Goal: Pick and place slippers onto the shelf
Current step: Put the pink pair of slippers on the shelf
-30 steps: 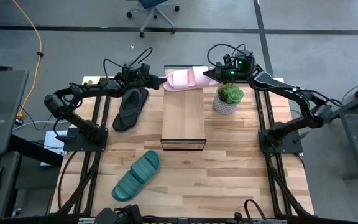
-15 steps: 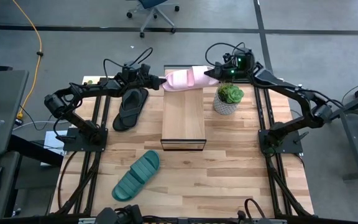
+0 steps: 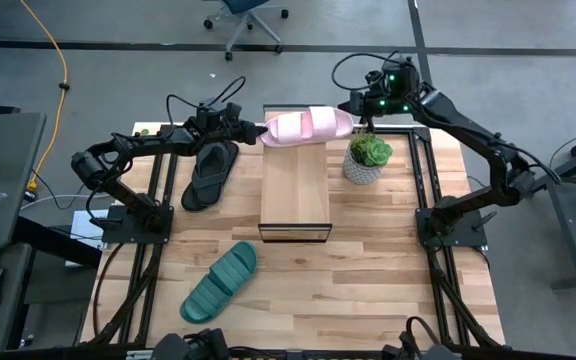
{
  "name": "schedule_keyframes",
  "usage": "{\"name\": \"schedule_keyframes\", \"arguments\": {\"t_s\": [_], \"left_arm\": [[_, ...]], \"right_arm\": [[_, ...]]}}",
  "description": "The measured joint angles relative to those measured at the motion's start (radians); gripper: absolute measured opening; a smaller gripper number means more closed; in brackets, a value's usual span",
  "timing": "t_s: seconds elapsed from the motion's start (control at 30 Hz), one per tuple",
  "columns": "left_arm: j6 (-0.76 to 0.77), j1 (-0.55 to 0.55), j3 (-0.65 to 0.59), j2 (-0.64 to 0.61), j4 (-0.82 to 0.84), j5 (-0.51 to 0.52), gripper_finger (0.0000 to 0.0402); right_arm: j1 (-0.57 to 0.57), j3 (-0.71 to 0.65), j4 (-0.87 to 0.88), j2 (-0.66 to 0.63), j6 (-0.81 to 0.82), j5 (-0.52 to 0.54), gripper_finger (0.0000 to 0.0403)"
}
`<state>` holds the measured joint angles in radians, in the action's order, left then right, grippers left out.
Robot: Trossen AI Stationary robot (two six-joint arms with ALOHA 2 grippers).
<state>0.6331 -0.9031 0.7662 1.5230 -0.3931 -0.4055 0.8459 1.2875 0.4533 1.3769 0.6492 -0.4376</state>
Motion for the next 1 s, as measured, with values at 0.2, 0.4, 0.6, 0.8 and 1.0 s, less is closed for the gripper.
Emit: {"name": "schedule_keyframes", "arguments": {"t_s": [0.2, 0.4, 0.6, 0.8, 1.0], "left_arm": [[0.0, 0.0, 0.0, 0.0, -0.043, 0.016, 0.0004], [0.022, 0.001, 0.0, 0.001, -0.064, 0.047, 0.0004], [0.026, 0.0, 0.0, 0.001, -0.067, 0.096, 0.0004], [0.026, 0.0, 0.0, 0.001, -0.067, 0.107, 0.0004], [0.024, -0.009, 0.001, -0.002, -0.051, 0.109, 0.0004]], "right_arm": [[-0.004, 0.036, 0.022, 0.0, -0.007, -0.012, 0.0073], [-0.025, 0.036, 0.034, 0.0, -0.013, -0.016, 0.0073], [-0.038, 0.036, 0.045, 0.001, -0.012, -0.017, 0.0073], [-0.042, 0.036, 0.055, 0.001, -0.014, -0.015, 0.0073], [-0.042, 0.036, 0.067, 0.002, -0.023, -0.009, 0.0073]]}}
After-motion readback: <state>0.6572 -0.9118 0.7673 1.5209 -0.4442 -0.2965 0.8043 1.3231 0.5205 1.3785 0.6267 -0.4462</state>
